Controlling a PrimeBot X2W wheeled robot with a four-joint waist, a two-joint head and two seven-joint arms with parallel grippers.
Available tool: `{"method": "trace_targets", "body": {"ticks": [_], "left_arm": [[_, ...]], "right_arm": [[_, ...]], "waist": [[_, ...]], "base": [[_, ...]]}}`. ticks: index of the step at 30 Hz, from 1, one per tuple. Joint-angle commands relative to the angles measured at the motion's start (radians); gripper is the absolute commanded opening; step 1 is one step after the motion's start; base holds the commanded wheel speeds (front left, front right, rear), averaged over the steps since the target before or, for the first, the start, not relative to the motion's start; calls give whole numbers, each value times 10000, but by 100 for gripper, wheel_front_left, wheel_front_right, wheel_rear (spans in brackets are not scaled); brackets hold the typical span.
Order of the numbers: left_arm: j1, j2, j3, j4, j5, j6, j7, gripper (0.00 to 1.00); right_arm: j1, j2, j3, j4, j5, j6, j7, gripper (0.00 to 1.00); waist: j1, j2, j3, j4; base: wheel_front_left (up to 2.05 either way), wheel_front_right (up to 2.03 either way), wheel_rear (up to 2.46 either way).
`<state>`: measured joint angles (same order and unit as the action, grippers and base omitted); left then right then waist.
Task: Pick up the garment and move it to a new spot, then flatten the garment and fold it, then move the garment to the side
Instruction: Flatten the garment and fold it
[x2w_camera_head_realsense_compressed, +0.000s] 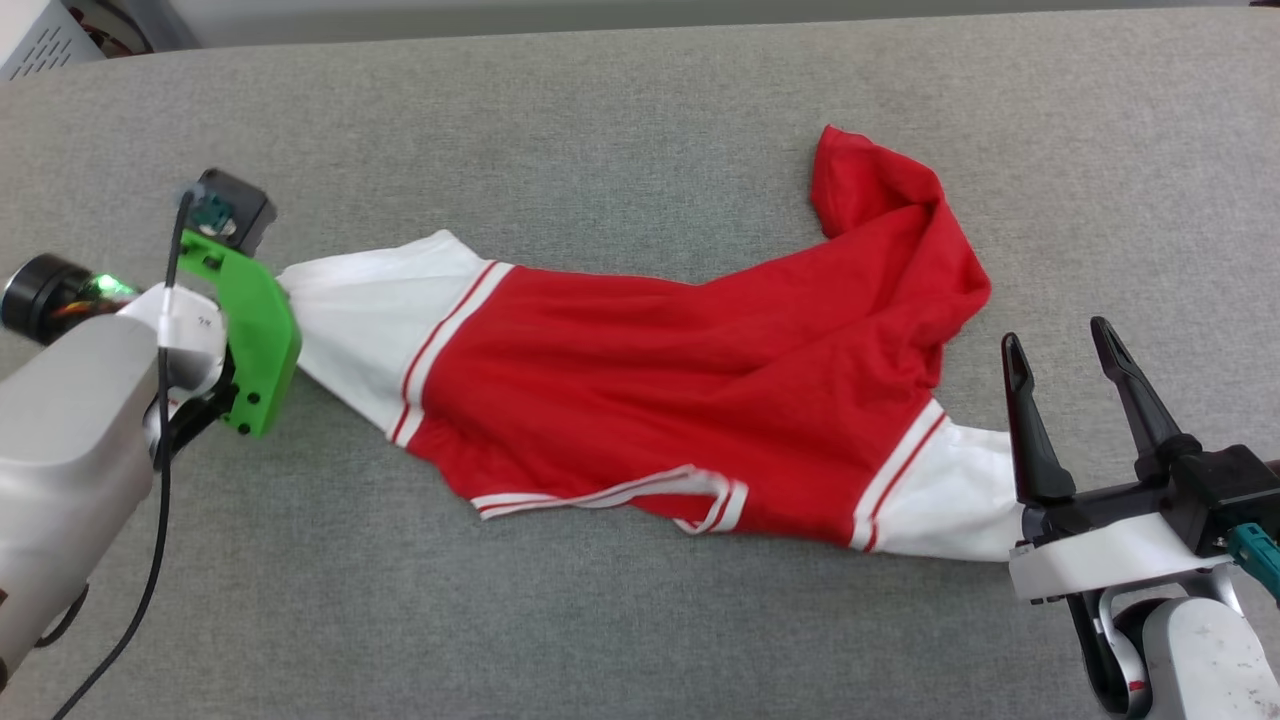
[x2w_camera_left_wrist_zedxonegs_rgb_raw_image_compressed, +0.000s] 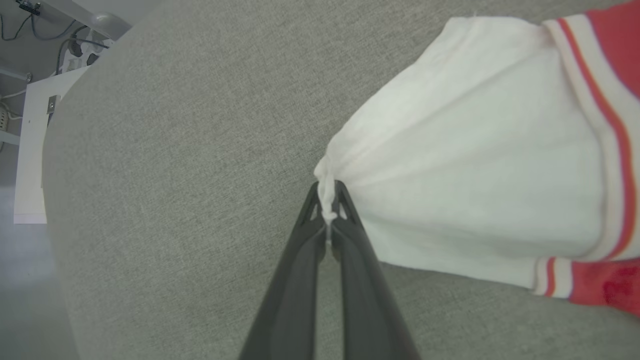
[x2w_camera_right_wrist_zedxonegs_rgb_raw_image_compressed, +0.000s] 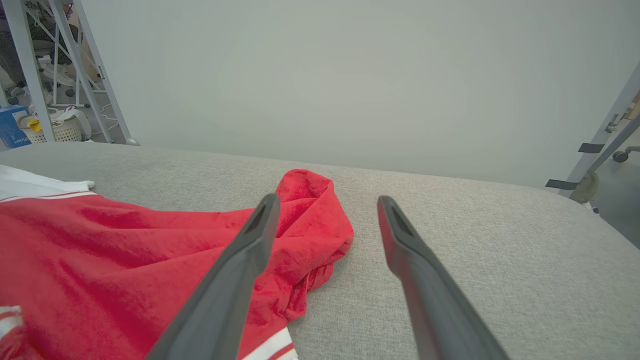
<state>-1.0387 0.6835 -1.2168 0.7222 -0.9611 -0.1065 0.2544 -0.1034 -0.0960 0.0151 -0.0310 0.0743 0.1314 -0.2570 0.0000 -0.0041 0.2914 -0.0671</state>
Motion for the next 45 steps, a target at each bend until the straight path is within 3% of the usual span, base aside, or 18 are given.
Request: {"method": "trace_targets", "body": {"ticks": [1, 7, 8, 9, 13, 18, 24, 29, 33, 39, 45], "left_arm": [[229, -2, 57, 239, -58, 84, -128, 0], [631, -455, 158, 1197, -286, 43, -765, 0], [677, -560, 190, 1322, -290, 39, -1002, 26], [699, -637, 193, 1400, -252, 39, -1205, 100], [738, -884, 323, 1576, -8, 275, -2545, 100], [939, -922, 743, 1245, 210, 1013, -4579, 100], [1751, -796, 1810, -547, 544, 2248, -5149, 100], [3342, -633, 3442, -3172, 1807, 3571, -5157, 100], [4662, -730, 4477, -4628, 2737, 4252, -5159, 100], [6147, -1267, 5751, -5836, 3840, 4669, -5160, 100], [6904, -1837, 6575, -6181, 4751, 4494, -5160, 100]], "right_arm": [[108, -28, -33, 24, -58, -7, -47, 100], [153, -102, -48, 167, -33, -7, -47, 100], [165, -128, -58, 204, -30, -7, -47, 100], [169, -156, -60, 222, -29, -7, -47, 100], [65, -422, -196, 109, -56, -7, -47, 100], [-396, -1088, -421, -216, -74, -7, -47, 100], [-1165, -2589, 255, -181, 366, -7, 638, 100], [-1941, -4222, 1795, -174, 1633, -7, 2856, 100], [-2580, -5526, 3222, -277, 3168, -7, 5011, 100], [-3303, -7156, 5249, -553, 5693, -7, 8318, 100], [-3668, -7868, 6511, -278, 7087, -7, 10457, 100]], "waist": [[0, 41, 46, -61], [0, 41, -34, -78], [0, 41, -110, -48], [0, 41, -172, -26], [0, 41, -559, 121], [0, 41, -1006, 321], [0, 41, -1397, 684], [0, 41, -1529, 987], [0, 41, -1530, 1189], [0, 41, -1384, 1493], [0, 41, -1057, 1767]], "base": [[0, 0, 0], [0, 0, 0], [0, 0, 0], [0, 0, 0], [0, 0, 0], [0, 0, 0], [0, 0, 0], [0, 0, 0], [0, 0, 0], [0, 0, 0], [0, 0, 0]]}}
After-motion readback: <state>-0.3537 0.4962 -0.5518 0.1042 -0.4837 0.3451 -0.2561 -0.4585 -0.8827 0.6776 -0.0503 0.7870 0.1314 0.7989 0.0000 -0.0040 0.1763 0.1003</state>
